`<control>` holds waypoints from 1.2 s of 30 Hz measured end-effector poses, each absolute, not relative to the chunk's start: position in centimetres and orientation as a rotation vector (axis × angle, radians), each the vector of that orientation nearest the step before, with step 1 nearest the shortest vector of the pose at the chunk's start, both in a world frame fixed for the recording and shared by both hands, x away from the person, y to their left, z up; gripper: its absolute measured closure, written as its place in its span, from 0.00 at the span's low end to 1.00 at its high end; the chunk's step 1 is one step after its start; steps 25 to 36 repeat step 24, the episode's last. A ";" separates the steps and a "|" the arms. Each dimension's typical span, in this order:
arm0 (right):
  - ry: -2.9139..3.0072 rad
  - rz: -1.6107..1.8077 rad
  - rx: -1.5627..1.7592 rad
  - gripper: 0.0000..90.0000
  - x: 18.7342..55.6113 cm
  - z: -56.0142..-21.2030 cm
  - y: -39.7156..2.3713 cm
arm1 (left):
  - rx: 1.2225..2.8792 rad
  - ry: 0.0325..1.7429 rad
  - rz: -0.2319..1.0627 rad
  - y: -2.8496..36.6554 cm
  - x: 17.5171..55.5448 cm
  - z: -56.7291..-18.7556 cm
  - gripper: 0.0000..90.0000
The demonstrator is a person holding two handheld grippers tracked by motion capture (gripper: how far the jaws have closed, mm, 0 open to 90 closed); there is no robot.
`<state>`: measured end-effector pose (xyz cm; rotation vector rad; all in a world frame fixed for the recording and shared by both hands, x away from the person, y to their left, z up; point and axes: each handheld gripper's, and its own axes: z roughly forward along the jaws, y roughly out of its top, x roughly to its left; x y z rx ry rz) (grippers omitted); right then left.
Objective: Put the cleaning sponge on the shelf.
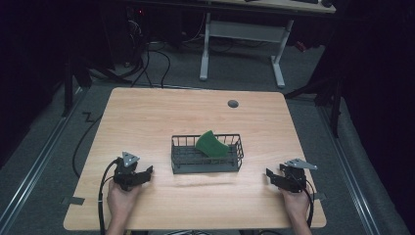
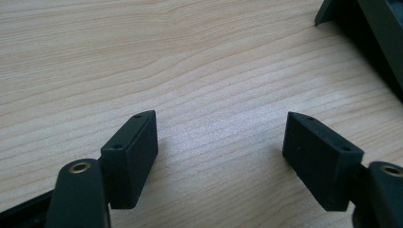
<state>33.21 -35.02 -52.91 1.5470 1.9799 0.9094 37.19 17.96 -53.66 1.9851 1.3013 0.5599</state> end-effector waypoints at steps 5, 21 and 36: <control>1.993 0.870 1.533 0.38 33.2 -53.0 -34.8 | 1.985 1.302 0.560 18.0 37.2 -53.7 0.31; 2.002 0.839 1.516 0.34 33.3 -53.0 -34.5 | 1.985 1.302 0.560 18.0 37.2 -53.7 0.31; 2.002 0.839 1.515 0.34 33.3 -53.0 -34.5 | 1.985 1.302 0.560 18.0 37.2 -53.7 0.31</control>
